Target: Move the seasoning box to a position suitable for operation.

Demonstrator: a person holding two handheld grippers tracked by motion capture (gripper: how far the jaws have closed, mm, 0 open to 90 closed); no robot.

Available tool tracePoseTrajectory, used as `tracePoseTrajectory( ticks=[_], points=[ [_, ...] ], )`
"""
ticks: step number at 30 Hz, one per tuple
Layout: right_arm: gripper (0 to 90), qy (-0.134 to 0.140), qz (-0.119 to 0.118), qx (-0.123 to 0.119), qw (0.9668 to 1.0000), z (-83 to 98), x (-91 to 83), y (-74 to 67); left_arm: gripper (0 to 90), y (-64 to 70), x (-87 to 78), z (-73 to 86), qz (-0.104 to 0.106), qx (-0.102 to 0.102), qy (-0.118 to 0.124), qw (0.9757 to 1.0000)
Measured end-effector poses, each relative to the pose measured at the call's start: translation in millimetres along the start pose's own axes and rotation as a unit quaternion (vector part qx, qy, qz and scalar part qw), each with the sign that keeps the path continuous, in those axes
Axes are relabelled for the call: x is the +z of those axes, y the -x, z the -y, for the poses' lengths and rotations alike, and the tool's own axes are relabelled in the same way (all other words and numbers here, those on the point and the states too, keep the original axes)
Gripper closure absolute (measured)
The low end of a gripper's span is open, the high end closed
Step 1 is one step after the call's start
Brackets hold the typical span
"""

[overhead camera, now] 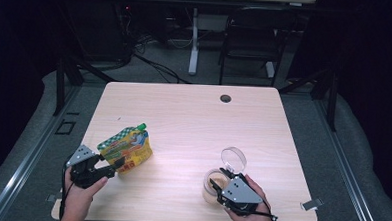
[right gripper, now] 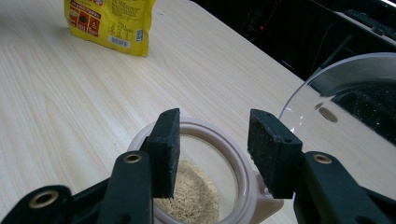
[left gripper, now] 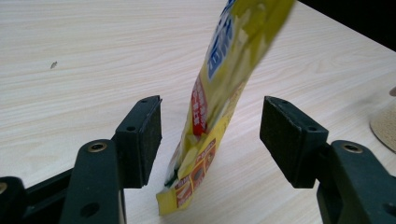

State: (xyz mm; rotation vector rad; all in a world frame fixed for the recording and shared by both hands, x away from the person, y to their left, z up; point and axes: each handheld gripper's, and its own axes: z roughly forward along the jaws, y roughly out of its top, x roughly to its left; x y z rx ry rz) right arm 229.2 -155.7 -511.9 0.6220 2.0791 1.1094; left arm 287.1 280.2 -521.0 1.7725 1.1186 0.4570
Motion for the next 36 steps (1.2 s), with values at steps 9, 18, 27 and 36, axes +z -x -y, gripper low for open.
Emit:
tracePoseTrajectory(
  ticks=[9,18,27,36],
  points=[
    [52.2,-0.001,-0.006,0.013,0.9999,-0.5,-0.1,0.6,41.6,4.9,-13.5,7.6,-0.008,0.001,-0.011,0.9999],
    [52.0,0.002,-0.011,0.029,0.9995,-1.8,-3.1,2.3,43.4,17.6,-27.3,11.7,-0.013,0.01,-0.007,0.9998],
    [52.6,0.004,-0.013,0.033,0.9993,-2.1,-4.3,3.3,47.7,24.4,-29.1,12.8,-0.017,0.015,-0.014,0.9996],
    [52.5,0.007,-0.016,0.038,0.9991,-2.7,-5.9,4.4,49.7,32.2,-33.7,13.9,-0.04,0.008,-0.02,0.999]
  ],
)
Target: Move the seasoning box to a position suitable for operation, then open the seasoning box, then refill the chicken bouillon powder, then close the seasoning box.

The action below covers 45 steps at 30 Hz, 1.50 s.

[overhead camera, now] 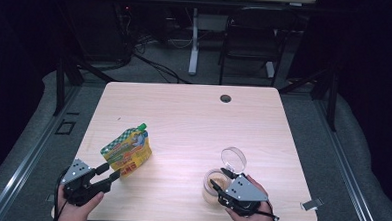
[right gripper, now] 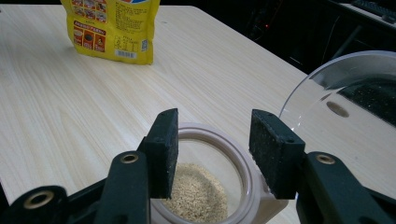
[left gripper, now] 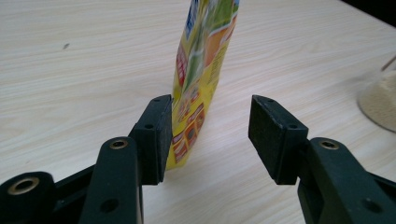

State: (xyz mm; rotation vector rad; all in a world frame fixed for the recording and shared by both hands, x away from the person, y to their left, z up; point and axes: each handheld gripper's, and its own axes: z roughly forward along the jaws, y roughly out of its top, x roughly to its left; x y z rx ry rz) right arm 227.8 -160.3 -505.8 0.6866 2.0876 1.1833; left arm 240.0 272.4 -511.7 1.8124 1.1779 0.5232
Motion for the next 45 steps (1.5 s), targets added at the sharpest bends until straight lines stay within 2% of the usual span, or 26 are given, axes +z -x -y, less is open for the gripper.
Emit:
tracePoseTrajectory(
  ticks=[4,7,11,22,31,43,45],
  points=[
    [52.6,0.002,0.0,0.003,1.0,0.0,-0.1,0.2,49.9,-1.0,-6.6,3.4,0.0,-0.013,-0.001,0.9999],
    [52.5,0.001,-0.001,0.004,1.0,-0.3,0.1,0.1,50.4,-0.1,-8.3,4.5,0.002,-0.014,0.002,0.9999],
    [52.5,0.001,-0.001,0.004,1.0,-0.4,0.3,0.1,50.4,4.9,-5.3,4.1,0.012,-0.007,0.005,0.9999],
    [52.6,-0.002,-0.002,0.009,1.0,0.3,-0.2,1.7,50.4,22.7,10.5,4.8,0.038,0.026,-0.017,0.9988],
    [53.5,-0.008,-0.004,0.012,0.9999,-0.2,-0.7,2.0,50.3,24.0,15.5,6.2,0.045,0.031,-0.019,0.9983],
    [55.0,-0.003,0.004,0.035,0.9994,-5.5,-9.3,10.0,50.3,25.4,25.2,7.7,0.057,0.035,-0.028,0.9973],
    [55.7,-0.005,0.005,0.039,0.9992,-6.3,-10.8,11.8,50.3,26.0,26.0,7.8,0.058,0.04,-0.037,0.9968]
  ],
)
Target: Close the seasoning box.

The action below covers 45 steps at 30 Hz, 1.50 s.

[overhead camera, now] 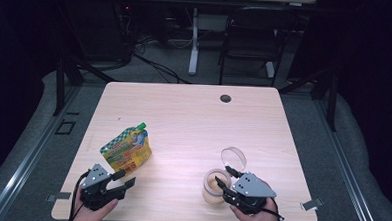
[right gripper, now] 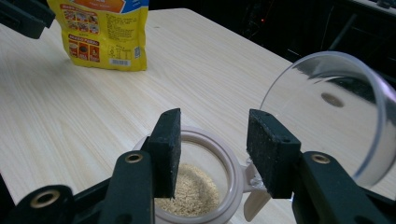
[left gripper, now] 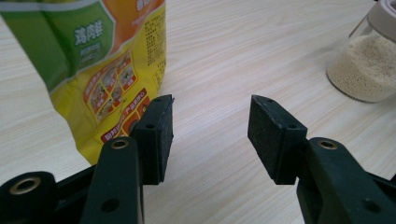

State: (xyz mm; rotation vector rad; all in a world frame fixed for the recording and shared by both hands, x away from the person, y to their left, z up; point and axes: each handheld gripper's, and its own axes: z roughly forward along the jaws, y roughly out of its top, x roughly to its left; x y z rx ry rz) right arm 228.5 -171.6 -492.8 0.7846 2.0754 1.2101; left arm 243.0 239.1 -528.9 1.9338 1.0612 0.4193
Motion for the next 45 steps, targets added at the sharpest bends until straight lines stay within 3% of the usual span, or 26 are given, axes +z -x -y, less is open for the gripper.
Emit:
tracePoseTrajectory(
  ticks=[14,30,35,45],
  points=[
    [57.4,-0.016,0.0,0.042,0.999,-8.1,-16.0,14.6,50.3,1.0,5.2,1.4,0.003,0.013,-0.003,0.9999],
    [61.5,0.004,0.038,0.077,0.9963,-9.4,-40.9,40.2,50.3,1.1,7.1,2.3,0.003,0.011,-0.005,0.9999],
    [60.0,0.005,0.038,0.102,0.9941,-4.4,-38.7,47.1,50.3,1.4,8.1,2.6,0.006,0.013,-0.01,0.9999],
    [60.0,-0.01,0.032,0.111,0.9932,3.2,-20.3,50.3,50.3,1.2,7.6,2.3,0.006,0.014,-0.014,0.9998]
  ],
)
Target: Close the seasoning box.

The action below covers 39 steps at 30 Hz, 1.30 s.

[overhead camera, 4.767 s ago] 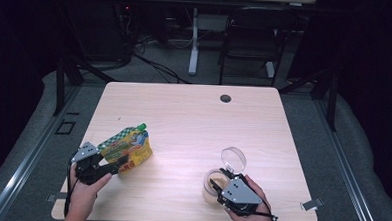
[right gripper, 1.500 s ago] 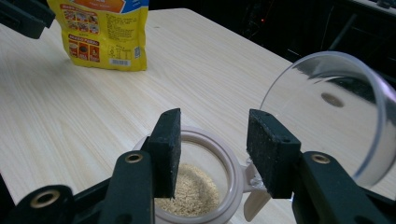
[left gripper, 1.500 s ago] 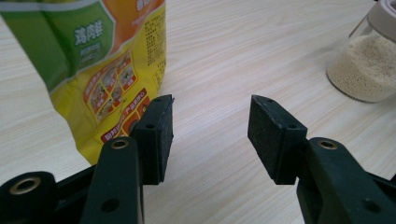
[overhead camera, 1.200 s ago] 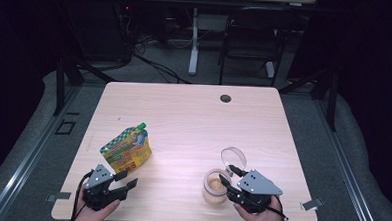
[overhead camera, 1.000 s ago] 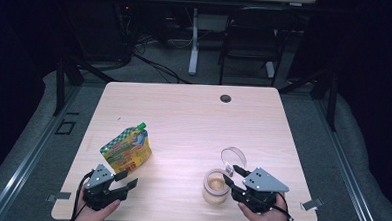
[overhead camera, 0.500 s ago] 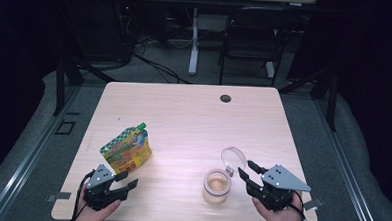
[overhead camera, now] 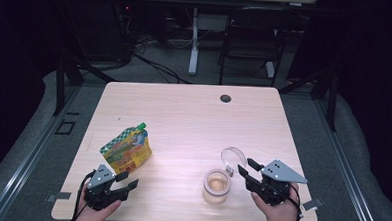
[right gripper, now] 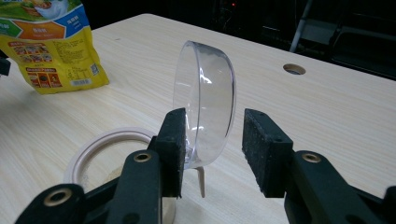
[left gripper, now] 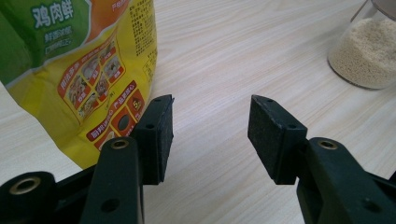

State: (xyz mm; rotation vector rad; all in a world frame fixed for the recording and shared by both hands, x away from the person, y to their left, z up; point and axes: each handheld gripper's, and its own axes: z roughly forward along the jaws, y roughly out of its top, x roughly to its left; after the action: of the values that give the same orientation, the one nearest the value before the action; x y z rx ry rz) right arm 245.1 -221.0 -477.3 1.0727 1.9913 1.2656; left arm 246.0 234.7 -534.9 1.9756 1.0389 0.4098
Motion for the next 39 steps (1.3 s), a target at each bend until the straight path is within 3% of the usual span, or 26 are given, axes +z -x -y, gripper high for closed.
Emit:
tracePoseTrajectory(
  ticks=[6,15,29,33,39],
  points=[
    [61.3,-0.003,-0.004,0.003,1.0,1.1,4.3,0.8,50.3,0.4,1.4,0.4,0.002,0.0,0.001,1.0],
    [71.7,0.003,-0.012,-0.009,0.9999,-0.4,2.6,-3.1,50.3,1.2,1.5,0.1,0.002,0.001,0.001,1.0],
    [71.9,-0.012,0.008,-0.067,0.9977,-4.9,1.6,-17.3,50.3,3.8,2.3,-0.3,0.003,0.005,0.002,1.0],
    [71.9,-0.011,0.01,-0.071,0.9974,-5.3,2.4,-19.5,50.3,4.7,2.5,-0.1,0.005,0.004,0.002,1.0],
    [71.2,-0.015,0.02,-0.108,0.9939,-4.4,0.0,-27.3,50.3,6.5,3.1,-0.4,0.009,0.008,-0.001,0.9999]
  ],
)
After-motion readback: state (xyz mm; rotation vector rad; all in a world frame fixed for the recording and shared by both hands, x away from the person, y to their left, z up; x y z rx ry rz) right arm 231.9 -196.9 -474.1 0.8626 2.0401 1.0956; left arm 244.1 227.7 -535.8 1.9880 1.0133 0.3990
